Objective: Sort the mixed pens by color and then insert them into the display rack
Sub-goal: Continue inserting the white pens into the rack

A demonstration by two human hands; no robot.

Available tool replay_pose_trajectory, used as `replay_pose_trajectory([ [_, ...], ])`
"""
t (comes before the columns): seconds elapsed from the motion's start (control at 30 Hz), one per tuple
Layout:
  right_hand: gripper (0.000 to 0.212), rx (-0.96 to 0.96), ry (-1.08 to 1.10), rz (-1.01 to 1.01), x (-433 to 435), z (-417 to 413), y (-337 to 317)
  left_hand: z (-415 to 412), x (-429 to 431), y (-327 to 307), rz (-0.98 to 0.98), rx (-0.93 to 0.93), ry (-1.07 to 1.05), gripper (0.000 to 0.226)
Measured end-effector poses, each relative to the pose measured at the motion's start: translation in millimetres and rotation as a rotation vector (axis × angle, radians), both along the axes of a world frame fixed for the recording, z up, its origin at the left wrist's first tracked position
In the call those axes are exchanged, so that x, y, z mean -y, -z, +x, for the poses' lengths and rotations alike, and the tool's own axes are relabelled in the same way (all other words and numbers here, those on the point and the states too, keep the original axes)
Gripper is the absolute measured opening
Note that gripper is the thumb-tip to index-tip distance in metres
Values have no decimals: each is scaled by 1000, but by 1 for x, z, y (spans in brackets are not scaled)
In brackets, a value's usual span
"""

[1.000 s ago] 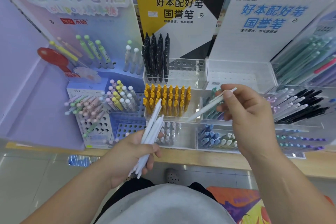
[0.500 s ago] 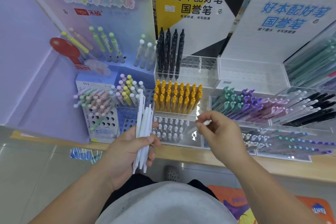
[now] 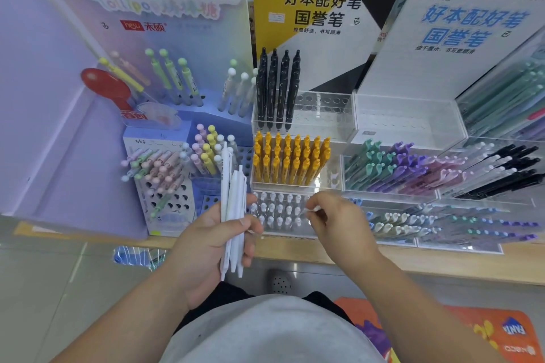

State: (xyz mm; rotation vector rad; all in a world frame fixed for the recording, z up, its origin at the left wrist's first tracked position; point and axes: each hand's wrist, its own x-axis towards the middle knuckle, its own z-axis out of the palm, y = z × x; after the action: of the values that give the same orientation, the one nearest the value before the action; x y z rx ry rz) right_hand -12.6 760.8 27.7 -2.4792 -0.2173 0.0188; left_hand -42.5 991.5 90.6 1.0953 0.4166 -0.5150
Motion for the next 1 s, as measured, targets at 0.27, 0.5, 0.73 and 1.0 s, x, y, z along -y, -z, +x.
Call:
replay_pose_trajectory([
  [0.27,18,30,-1,-16,-7,-1,6,3,-5,-1,5,-9,37,48],
  [0.5,21,-49,61,-90,-12,-1,12,3,-6,-1,-25,-25,47,49],
  [0.73,21,-128,60,-164,-16,1,9,4,-8,-3,-33,-33,67,45],
  [1.0,4,-206,282,493,-16,-5,-61,7,2,-21,-61,-14,209,43],
])
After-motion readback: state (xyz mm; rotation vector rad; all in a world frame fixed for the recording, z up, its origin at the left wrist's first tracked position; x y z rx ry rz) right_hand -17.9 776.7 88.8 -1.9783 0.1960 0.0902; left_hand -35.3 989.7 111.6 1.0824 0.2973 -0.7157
